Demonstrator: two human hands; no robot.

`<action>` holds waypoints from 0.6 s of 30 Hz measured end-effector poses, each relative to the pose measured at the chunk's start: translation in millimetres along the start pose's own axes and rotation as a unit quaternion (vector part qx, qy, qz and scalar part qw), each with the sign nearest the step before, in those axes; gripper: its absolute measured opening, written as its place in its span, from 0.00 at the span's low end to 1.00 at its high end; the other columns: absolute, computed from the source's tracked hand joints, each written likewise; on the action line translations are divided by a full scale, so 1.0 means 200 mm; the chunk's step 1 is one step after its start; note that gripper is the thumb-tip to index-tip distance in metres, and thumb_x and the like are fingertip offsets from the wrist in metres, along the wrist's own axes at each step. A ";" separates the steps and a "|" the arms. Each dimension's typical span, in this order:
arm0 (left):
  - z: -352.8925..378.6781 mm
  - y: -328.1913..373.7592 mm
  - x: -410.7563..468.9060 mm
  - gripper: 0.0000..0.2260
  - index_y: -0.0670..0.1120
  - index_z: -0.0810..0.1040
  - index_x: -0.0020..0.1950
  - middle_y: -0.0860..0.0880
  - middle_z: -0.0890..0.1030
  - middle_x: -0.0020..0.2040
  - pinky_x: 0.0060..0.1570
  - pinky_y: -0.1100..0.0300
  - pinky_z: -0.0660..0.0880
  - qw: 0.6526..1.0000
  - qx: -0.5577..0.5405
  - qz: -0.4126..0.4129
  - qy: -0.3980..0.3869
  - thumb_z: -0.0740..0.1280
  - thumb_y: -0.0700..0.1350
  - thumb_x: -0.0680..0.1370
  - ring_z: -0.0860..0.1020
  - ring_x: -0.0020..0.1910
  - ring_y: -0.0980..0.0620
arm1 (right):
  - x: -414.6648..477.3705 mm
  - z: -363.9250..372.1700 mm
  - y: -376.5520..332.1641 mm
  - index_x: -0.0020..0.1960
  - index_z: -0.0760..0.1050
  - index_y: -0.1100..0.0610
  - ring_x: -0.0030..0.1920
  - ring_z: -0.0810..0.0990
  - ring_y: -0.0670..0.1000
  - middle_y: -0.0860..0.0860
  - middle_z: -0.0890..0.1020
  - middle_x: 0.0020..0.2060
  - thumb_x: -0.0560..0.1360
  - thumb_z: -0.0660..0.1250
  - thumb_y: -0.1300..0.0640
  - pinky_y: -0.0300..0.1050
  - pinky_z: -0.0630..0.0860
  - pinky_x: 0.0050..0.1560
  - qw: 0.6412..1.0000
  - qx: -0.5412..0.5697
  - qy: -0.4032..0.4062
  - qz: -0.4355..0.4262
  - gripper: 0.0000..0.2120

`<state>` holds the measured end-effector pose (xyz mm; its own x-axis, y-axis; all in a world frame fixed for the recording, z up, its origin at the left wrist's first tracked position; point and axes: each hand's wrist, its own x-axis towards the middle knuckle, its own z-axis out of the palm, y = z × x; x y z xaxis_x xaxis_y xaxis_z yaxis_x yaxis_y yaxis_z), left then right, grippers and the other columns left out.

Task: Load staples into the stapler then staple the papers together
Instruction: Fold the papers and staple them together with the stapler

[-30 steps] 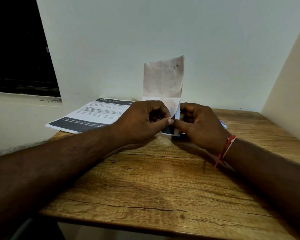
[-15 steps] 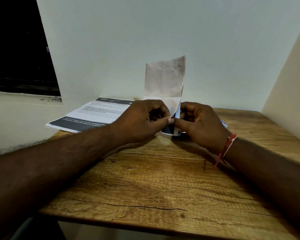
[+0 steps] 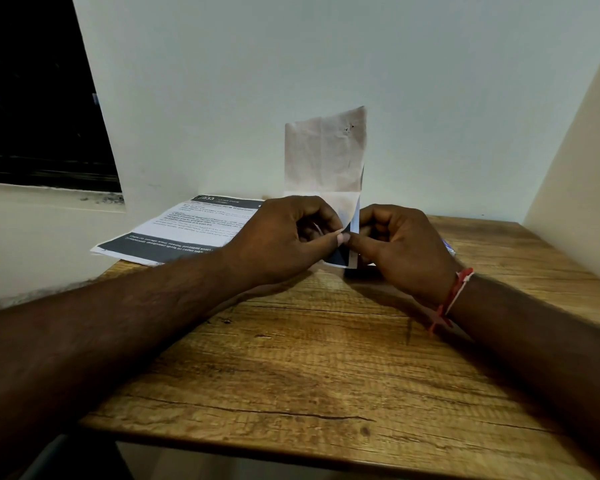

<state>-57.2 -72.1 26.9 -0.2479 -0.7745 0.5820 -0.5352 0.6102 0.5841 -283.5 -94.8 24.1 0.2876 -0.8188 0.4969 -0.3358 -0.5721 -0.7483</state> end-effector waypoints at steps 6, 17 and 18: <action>-0.01 0.00 0.00 0.03 0.47 0.87 0.49 0.54 0.88 0.42 0.43 0.67 0.79 1.000 0.011 0.012 -0.003 0.78 0.43 0.82 0.87 0.41 0.57 | -0.01 -0.01 -0.02 0.52 0.88 0.49 0.42 0.90 0.55 0.51 0.91 0.42 0.80 0.79 0.57 0.66 0.88 0.51 1.000 -0.024 -0.002 0.008 0.03; -0.01 0.00 -0.01 0.03 0.47 0.87 0.49 0.52 0.89 0.43 0.49 0.49 0.85 1.000 0.009 0.014 0.004 0.77 0.43 0.82 0.88 0.43 0.52 | -0.01 -0.01 -0.05 0.52 0.88 0.52 0.40 0.90 0.48 0.50 0.91 0.42 0.80 0.78 0.59 0.59 0.89 0.50 0.999 -0.028 0.003 0.020 0.03; -0.01 0.00 -0.01 0.03 0.47 0.87 0.49 0.52 0.89 0.43 0.50 0.49 0.85 1.000 0.009 0.014 0.005 0.78 0.43 0.82 0.88 0.43 0.52 | -0.02 -0.01 -0.05 0.52 0.88 0.52 0.39 0.89 0.47 0.50 0.91 0.41 0.80 0.78 0.59 0.58 0.89 0.50 0.999 -0.030 0.005 0.021 0.03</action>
<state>-54.8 -71.2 27.2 -0.2546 -0.7548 0.6045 -0.5423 0.6290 0.5570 -282.7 -86.9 30.6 0.2640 -0.8424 0.4698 -0.4014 -0.5388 -0.7406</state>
